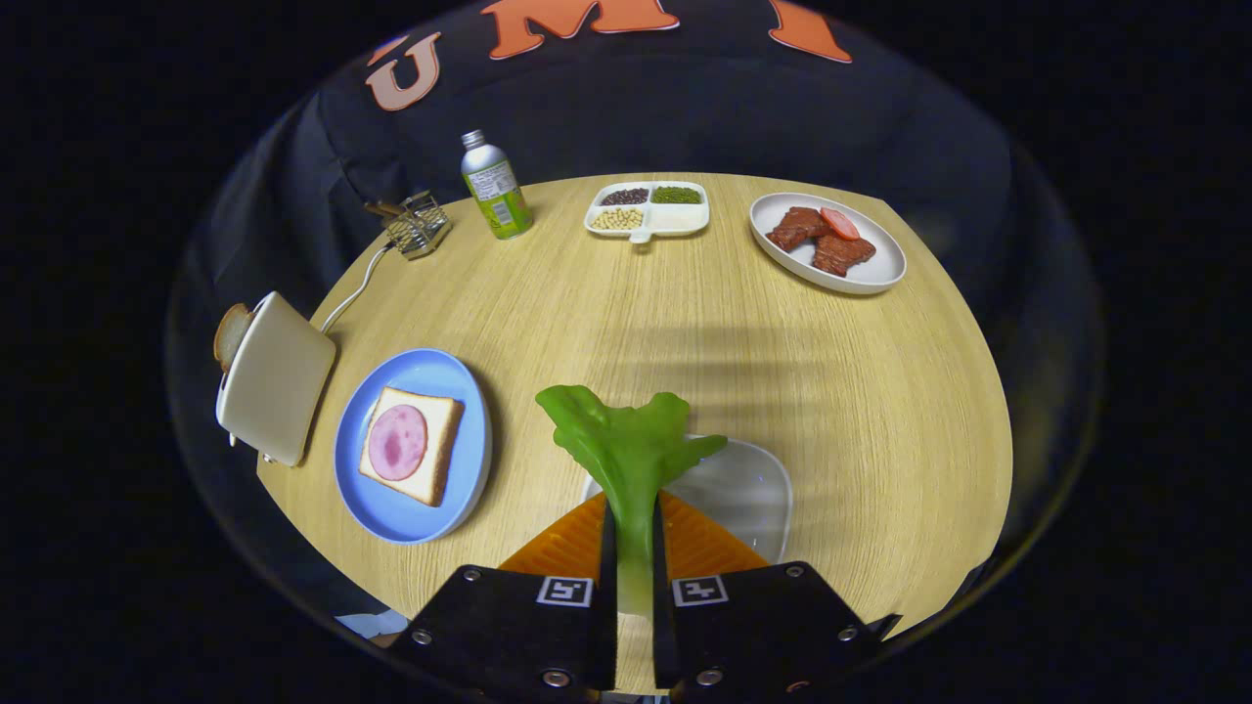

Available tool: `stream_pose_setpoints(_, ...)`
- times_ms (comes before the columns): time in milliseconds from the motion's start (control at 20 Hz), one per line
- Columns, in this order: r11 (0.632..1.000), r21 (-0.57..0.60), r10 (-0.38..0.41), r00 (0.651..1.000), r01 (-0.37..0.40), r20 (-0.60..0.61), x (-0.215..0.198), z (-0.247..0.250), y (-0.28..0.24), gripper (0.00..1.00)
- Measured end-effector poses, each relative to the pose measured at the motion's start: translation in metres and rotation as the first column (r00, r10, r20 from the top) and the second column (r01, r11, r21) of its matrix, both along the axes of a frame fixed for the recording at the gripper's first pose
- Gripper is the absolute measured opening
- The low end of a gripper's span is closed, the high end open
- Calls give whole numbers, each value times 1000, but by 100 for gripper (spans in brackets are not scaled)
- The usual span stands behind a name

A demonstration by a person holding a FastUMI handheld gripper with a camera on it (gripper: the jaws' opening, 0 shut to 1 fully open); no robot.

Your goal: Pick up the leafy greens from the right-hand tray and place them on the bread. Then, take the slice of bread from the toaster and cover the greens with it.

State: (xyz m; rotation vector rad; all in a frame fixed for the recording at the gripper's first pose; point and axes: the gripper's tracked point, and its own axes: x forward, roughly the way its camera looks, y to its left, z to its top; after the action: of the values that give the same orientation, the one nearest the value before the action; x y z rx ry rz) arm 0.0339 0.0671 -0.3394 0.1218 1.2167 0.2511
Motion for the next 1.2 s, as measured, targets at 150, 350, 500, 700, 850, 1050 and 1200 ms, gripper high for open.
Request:
stream_pose_setpoints(150, 999, 19, 32, 999, -32, 13, 1, 11, 22, 15)
stream_pose_setpoints(350, 997, 50, 65, 998, -67, 25, 4, 20, 54, 15)
stream_pose_setpoints(500, 992, 78, 95, 995, -96, 18, 3, 26, 80, 15)
stream_pose_setpoints(700, 984, 101, 142, 989, -144, 31, 5, 33, 112, 16)
stream_pose_setpoints(850, 979, 106, 171, 985, -173, 28, 9, 31, 133, 15)
stream_pose_setpoints(1050, 975, 111, 194, 981, -194, 18, 13, 23, 157, 16)
stream_pose_setpoints(1200, 969, 121, 216, 976, -216, 11, 12, 17, 173, 16)
